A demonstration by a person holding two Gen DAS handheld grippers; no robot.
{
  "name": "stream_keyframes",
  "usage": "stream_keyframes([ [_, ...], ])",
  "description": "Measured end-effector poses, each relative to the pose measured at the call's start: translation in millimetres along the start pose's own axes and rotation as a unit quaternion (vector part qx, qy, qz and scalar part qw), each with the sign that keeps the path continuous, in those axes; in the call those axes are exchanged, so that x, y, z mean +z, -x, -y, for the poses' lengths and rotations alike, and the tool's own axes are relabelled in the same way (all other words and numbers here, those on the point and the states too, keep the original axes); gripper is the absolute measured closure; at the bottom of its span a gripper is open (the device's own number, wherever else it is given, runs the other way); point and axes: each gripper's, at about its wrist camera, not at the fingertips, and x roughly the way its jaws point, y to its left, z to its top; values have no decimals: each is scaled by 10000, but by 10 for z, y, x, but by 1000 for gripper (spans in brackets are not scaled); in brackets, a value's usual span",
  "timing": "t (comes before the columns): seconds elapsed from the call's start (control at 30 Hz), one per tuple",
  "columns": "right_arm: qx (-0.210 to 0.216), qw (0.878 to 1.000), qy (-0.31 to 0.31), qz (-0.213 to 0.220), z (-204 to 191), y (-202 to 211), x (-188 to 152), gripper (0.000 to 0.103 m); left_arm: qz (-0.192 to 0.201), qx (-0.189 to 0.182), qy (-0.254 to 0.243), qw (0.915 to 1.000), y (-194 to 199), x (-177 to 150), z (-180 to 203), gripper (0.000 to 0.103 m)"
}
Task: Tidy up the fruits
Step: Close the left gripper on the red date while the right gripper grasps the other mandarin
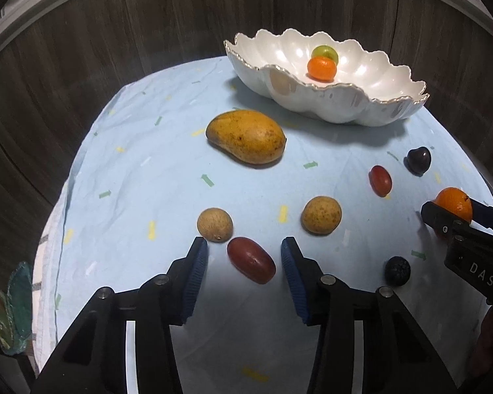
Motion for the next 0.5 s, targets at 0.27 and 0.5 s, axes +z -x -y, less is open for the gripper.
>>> stream_keyframes([
  [0.27, -29, 10000, 51, 29, -9, -27, -18, 49, 43, -68, 57, 10000, 2, -30, -1, 64],
  [0.5, -27, 9999, 82, 56, -19, -20, -9, 55, 62, -87, 15, 9999, 25, -38, 22, 75],
])
